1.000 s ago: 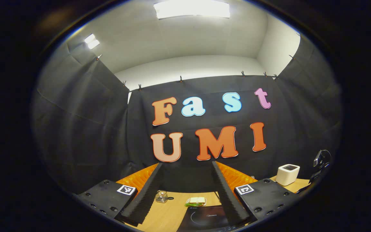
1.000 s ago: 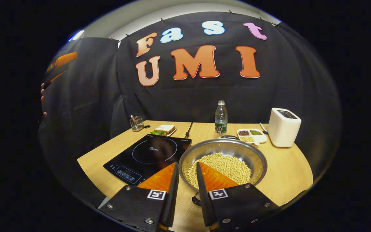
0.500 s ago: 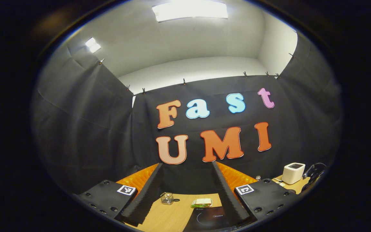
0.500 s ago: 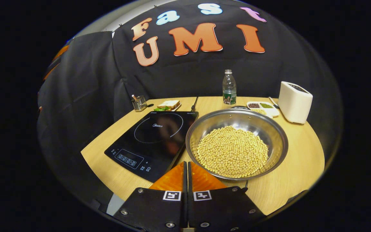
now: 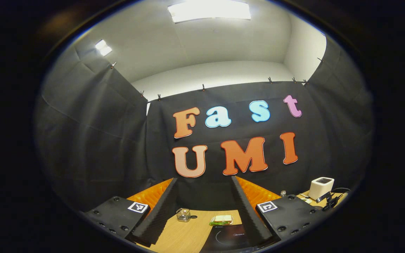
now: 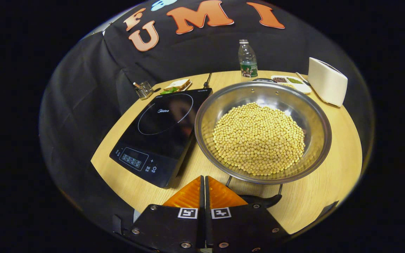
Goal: First push the handle of the pot to place it horizontally, then grasp the pot with both hands and set it on the induction cooktop.
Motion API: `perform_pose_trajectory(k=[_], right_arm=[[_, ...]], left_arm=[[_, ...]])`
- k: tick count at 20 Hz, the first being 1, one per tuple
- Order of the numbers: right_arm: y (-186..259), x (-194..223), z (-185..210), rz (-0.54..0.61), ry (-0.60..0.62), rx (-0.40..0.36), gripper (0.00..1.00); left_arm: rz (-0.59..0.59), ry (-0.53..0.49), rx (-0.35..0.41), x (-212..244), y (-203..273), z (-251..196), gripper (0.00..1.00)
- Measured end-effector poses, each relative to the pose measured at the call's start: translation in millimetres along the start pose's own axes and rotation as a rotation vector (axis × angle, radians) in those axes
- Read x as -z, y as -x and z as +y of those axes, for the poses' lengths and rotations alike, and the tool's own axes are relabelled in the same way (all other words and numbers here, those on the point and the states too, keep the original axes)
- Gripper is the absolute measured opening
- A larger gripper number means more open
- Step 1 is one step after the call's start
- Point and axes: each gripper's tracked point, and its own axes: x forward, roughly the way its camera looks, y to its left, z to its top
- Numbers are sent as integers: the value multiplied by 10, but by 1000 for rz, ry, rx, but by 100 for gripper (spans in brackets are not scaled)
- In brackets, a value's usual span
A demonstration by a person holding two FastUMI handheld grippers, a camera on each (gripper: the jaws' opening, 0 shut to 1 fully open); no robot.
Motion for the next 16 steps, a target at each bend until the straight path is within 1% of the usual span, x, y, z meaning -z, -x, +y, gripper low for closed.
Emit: perform_pose_trajectory(k=[5,10,16], right_arm=[[-20,21,-40,91,-63,-33,0],[43,0,-177,96,-90,-26,0],[180,26,-487,93,-112,16,0]], left_arm=[[1,-4,-12,9,4,26,96],[7,-9,-21,32,23,65,96],[6,16,9,41,-2,-17,97]])
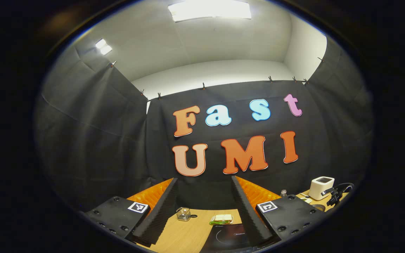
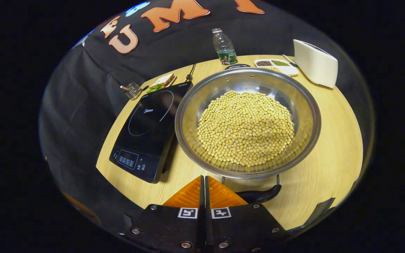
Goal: First push the handle of the pot to place it horizontally, then grasp the pot with both hands and set it on the induction cooktop.
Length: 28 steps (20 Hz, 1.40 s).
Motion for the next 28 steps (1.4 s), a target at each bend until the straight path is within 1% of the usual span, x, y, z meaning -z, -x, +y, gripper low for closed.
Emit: perform_pose_trajectory(k=[3,8,11,15,18,23,28], right_arm=[[56,-8,-143,-5,6,23,0],[176,-23,-437,-8,-30,72,0],[246,-64,-654,-14,-43,116,0],[317,-158,-953,-12,-104,156,0],[360,-244,-1171,-23,-123,197,0],[355,-345,-1370,-27,-157,211,0],[309,-466,-1554,-27,-176,267,0]], left_arm=[[16,9,11,39,-71,-80,97],[64,33,27,199,-177,-171,97],[80,48,27,270,-197,-170,97],[87,51,33,285,-195,-186,97],[87,43,35,272,-208,-196,96],[91,47,26,296,-208,-161,97],[91,46,6,308,-216,-137,96]])
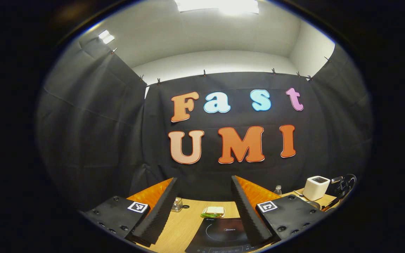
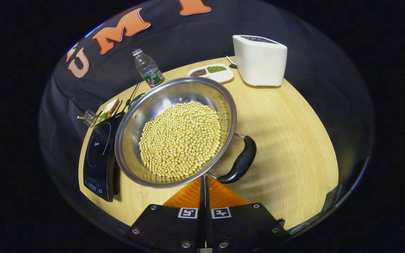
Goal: First push the handle of the pot to place it horizontally, then grasp the pot with both hands and set it on the induction cooktop.
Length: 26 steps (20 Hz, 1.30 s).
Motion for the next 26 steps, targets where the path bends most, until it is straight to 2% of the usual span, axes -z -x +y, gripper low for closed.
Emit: perform_pose_trajectory(k=[13,19,22,26], right_arm=[[-189,-468,-291,13,37,120,0],[-306,-718,-389,-5,-5,160,0],[-381,-863,-417,-19,-26,171,0],[-440,-996,-456,-16,-65,148,0]], left_arm=[[22,-1,6,73,-55,-21,97],[79,16,7,298,-108,7,97],[92,7,14,337,-132,-29,96],[99,8,22,405,-124,-51,97]])
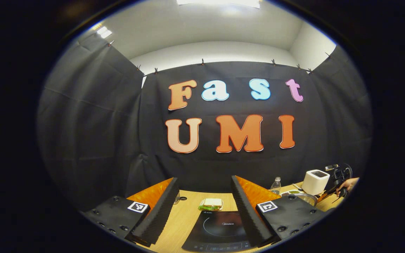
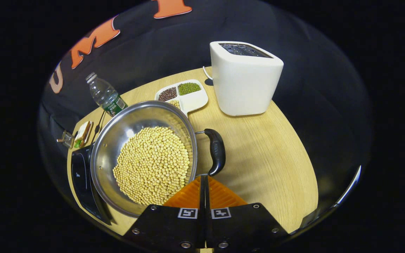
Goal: First push the handle of the pot to place it horizontally, then grasp the pot with both hands and set it on the induction cooktop.
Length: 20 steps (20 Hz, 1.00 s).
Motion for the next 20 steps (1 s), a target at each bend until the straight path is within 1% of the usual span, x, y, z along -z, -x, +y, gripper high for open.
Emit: perform_pose_trajectory(k=[4,7,10,13,16,17,18,19,20], right_arm=[[-54,-125,-7,-18,-5,15,0],[-31,-179,-26,-34,-5,22,0],[106,-317,-123,-99,12,47,0],[297,-371,-95,-137,7,17,2],[432,-390,-71,-159,38,-13,17],[449,-404,-65,-168,51,-20,19],[468,-408,-40,-179,66,-27,26],[473,-409,-11,-188,77,-38,29],[499,-418,-3,-193,87,-46,40]], left_arm=[[17,4,5,90,-80,-54,97],[45,10,37,216,-146,-219,97],[111,5,93,438,-281,-515,97],[194,14,177,735,-436,-934,97],[296,47,267,1082,-561,-1408,98],[323,56,293,1180,-592,-1552,98],[356,59,314,1302,-632,-1705,97],[382,60,326,1399,-671,-1813,98],[414,65,342,1503,-734,-1954,97]])
